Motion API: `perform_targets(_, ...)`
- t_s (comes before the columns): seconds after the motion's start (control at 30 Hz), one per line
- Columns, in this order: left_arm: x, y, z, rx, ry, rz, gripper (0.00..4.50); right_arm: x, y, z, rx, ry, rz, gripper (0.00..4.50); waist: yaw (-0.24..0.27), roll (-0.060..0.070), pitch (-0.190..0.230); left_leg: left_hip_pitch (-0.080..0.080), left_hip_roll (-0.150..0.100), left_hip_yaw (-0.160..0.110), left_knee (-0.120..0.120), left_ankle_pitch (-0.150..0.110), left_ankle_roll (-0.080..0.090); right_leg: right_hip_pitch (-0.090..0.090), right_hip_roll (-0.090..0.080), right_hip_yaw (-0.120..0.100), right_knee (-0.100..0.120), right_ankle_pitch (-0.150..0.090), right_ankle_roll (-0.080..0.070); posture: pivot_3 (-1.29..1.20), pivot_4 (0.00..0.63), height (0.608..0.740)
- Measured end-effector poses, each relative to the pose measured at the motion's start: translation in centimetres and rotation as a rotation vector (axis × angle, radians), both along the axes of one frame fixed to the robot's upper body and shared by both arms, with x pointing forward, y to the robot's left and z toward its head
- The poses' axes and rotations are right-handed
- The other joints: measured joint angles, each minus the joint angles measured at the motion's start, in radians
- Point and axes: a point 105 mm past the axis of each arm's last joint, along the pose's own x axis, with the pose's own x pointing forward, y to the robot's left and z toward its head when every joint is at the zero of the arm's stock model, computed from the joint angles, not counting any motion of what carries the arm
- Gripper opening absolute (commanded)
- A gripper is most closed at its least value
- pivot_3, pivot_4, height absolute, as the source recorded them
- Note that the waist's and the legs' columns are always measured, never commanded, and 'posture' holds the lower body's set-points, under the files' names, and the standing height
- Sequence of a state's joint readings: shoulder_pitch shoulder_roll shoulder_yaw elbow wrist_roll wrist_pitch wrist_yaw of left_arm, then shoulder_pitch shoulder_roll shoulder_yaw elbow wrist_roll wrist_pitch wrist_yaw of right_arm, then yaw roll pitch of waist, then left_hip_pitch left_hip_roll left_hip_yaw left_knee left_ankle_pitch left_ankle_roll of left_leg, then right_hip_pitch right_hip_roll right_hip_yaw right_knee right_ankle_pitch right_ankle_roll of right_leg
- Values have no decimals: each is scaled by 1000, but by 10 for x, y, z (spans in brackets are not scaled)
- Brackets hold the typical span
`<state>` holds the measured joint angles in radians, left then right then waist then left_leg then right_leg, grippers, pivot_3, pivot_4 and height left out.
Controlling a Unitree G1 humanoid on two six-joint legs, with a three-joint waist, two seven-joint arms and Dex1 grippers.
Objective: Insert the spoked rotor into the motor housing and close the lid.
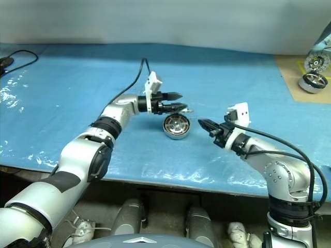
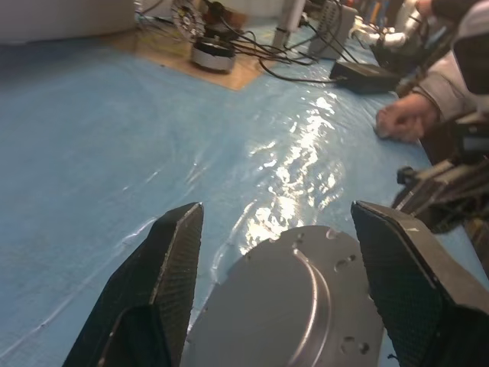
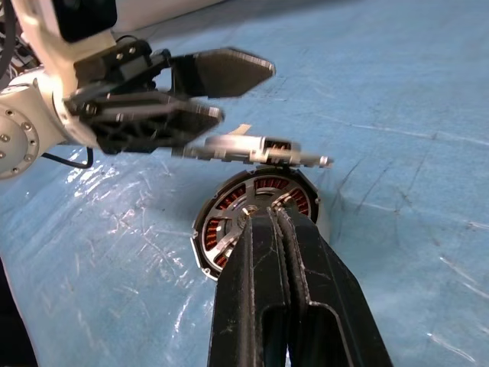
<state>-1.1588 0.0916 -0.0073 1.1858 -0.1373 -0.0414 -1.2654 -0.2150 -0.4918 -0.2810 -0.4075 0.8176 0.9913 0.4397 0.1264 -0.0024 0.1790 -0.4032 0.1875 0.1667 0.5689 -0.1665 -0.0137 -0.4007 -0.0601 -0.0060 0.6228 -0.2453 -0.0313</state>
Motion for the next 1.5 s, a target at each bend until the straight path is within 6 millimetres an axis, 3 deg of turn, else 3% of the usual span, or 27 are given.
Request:
perform_targets(0.17, -16, 3, -36, 124, 27, -86, 3236, 1, -6, 3, -15, -7, -23, 34, 0, 0, 0, 0, 0, -2, 0, 0, 0, 0, 0, 0, 0, 0, 0, 0, 150, 740)
perform_targets(0.5, -24, 11, -47, 198, -19, -148, 3236, 7, -9, 1, -21, 7, -59, 34, 0, 0, 0, 2, 0, -6, 0, 0, 1, 3, -1, -1, 0, -2, -4, 0, 150, 740)
perform_targets(0.7, -25, 16, -38, 135, -30, -145, 3236, 9, 4, 5, -20, -10, 4, 34, -2, 1, 0, 1, 0, -6, 0, 1, 2, 2, -1, -2, 0, -2, -4, 0, 150, 740)
perform_targets(0.87, -30, 33, 19, -18, -105, -175, 3236, 11, 19, 18, -17, -61, 85, 34, -3, 1, 0, 0, 0, -5, -2, 1, 2, 0, -1, -2, 0, -3, -5, 0, 150, 740)
perform_targets(0.93, -37, 43, 31, -39, -123, -179, 3236, 11, 22, 21, -15, -76, 106, 34, -4, 2, 0, 0, 0, -4, -3, 1, 2, 0, -1, -2, 0, -3, -6, 0, 150, 740)
perform_targets(1.27, -62, 110, -1, 33, -20, 38, 3236, 6, 28, 8, -59, -49, 158, 34, -5, 2, 0, -1, 1, 1, -4, 1, 2, -2, 0, -2, -1, -4, -7, 0, 150, 740)
perform_targets(1.4, -71, 116, -15, 33, 31, 91, 3236, 5, 26, 1, -66, -26, 150, 34, -4, 2, 0, 0, 2, 4, -3, 1, 2, -2, -1, -2, -1, -4, -7, 0, 150, 740)
perform_targets(1.5, -73, 114, -12, 20, 34, 107, 3236, 5, 27, -4, -76, -10, 151, 34, -4, 2, 0, 0, 2, 5, -3, 1, 2, -2, -1, -2, 0, -4, -7, 0, 150, 740)
